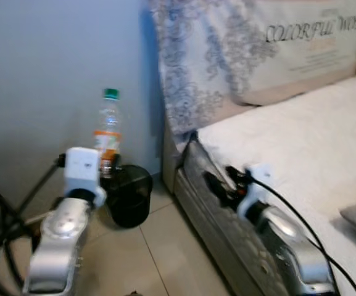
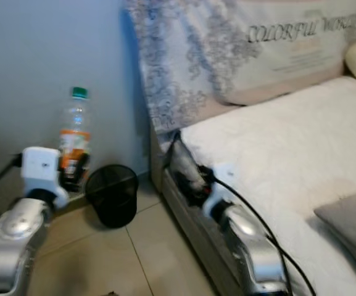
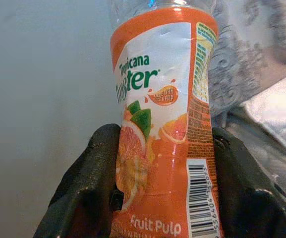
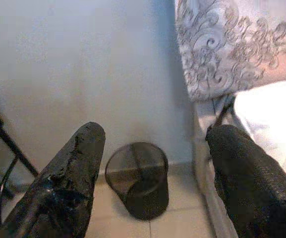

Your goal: Clean up the room

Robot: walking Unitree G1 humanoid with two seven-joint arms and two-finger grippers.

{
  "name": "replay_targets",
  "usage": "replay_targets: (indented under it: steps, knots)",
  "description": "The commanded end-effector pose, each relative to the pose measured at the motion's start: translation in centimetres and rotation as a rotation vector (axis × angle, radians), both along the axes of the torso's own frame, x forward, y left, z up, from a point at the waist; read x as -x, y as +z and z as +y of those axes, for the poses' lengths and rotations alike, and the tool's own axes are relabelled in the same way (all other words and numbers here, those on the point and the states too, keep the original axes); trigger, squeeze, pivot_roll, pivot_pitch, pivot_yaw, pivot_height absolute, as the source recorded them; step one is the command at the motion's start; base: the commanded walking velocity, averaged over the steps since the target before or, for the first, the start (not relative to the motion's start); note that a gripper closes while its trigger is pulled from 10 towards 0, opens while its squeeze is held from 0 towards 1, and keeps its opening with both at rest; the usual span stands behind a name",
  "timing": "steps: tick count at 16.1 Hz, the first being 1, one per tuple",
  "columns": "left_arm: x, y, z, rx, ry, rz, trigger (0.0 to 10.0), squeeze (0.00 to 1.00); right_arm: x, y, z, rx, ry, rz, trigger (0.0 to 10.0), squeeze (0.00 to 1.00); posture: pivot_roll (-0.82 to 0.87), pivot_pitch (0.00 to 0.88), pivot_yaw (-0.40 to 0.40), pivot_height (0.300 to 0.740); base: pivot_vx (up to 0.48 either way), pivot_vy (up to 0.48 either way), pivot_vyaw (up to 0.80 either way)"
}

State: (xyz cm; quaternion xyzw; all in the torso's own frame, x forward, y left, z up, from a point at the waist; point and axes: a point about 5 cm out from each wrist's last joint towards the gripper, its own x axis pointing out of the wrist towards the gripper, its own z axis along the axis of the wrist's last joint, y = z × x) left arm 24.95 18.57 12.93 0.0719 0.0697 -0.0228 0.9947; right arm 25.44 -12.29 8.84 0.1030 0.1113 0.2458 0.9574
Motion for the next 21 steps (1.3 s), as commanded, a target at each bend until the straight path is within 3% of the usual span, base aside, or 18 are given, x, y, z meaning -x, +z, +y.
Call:
replay_targets:
  steps: [1,7,16,21]
  knots:
    - [-0.2,0.1,-1.0,0.015,-0.033,0.001,10.0,0.0,0.2,-0.3,-1.0,0.029,-0.017,0.006,10.0,0.0,0.11,0.0,-0.022,0.74,0.39,0.0,0.8]
    - [-0.1,0.0,-0.9,0.02,-0.029,0.007,10.0,0.0,0.1,-0.4,-0.6,0.035,0.026,0.005,10.0,0.0,0.11,0.0,-0.023,0.74,0.393,0.0,0.8]
    - [0.0,-0.7,-1.6,0.026,-0.07,0.042,10.0,0.0,0.4,-0.8,-1.2,0.037,-0.003,0.031,10.0,0.0,0.1,0.0,-0.022,0.74,0.394,0.0,0.0]
    - [0.3,-1.3,-1.6,0.025,-0.091,0.071,10.0,0.0,0.6,-1.0,-1.5,0.051,0.007,0.049,10.0,0.0,0.1,0.0,-0.033,0.74,0.393,0.0,-0.66]
